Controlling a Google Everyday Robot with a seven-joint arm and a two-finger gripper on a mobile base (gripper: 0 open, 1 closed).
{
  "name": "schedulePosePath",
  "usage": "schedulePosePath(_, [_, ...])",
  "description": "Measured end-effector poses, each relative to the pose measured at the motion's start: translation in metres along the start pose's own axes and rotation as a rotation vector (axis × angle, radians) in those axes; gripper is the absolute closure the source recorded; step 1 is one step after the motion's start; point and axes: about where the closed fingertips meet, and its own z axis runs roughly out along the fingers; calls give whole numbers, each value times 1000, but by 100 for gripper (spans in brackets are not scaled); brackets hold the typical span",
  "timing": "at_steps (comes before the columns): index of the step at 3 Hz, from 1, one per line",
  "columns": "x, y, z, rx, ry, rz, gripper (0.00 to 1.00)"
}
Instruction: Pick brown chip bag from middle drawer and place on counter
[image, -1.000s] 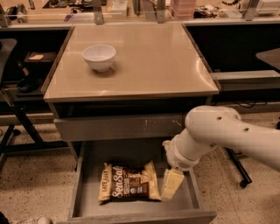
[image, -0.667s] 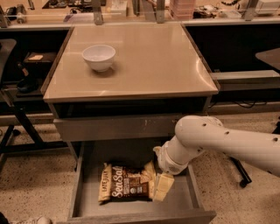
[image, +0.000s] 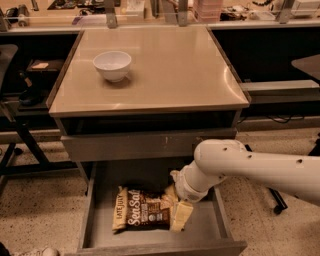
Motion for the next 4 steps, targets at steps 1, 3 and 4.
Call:
schedulePosePath(1, [-1, -13, 37, 6, -24, -25, 0])
schedulePosePath(3, [12, -26, 107, -23, -36, -56, 0])
schedulePosePath(4, [12, -34, 131, -11, -32, -65, 0])
